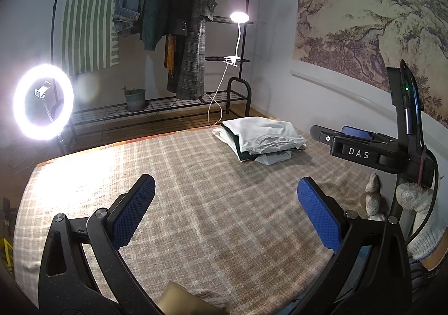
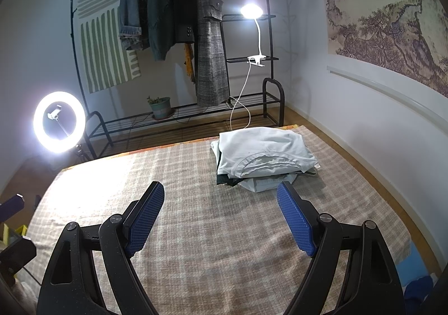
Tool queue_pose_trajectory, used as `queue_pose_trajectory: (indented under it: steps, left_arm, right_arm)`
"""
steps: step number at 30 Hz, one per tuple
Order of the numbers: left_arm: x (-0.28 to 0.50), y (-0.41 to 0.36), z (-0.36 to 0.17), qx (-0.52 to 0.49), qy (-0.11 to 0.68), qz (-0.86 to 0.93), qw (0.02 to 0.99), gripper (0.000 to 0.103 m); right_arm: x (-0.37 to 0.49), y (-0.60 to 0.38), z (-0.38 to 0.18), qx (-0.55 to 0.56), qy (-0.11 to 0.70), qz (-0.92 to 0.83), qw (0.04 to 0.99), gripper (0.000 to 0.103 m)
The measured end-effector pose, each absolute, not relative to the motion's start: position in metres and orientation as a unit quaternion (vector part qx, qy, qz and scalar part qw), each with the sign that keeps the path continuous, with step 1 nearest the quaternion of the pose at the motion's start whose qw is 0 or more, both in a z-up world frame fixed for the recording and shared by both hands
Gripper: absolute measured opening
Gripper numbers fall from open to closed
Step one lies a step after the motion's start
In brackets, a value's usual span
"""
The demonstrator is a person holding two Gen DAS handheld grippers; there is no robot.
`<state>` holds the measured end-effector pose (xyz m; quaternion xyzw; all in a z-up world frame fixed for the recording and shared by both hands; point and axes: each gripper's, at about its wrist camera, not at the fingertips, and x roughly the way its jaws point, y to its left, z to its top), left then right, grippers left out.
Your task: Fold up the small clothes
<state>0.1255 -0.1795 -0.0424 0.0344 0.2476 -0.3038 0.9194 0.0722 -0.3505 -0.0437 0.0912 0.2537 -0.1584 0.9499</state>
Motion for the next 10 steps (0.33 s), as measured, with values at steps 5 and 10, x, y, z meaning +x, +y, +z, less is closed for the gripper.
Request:
queue_pose_trajectory:
  steps: [5, 10]
  left_arm:
    - [0.1281, -0.1779, -0.0426, 0.038, 0.247, -0.3, 0.921, 0.103]
    - [0.1316, -0.1743, -0.0436, 0.04, 0.243, -0.3, 0.921, 0.103]
  right_arm:
    - [0.0722, -0.3509, -0.0442, 0.091, 0.255, -0.157, 0.95, 0.083]
    - [0.0722, -0.3511, -0.0443, 0.092, 0.256, -0.156, 0.95, 0.083]
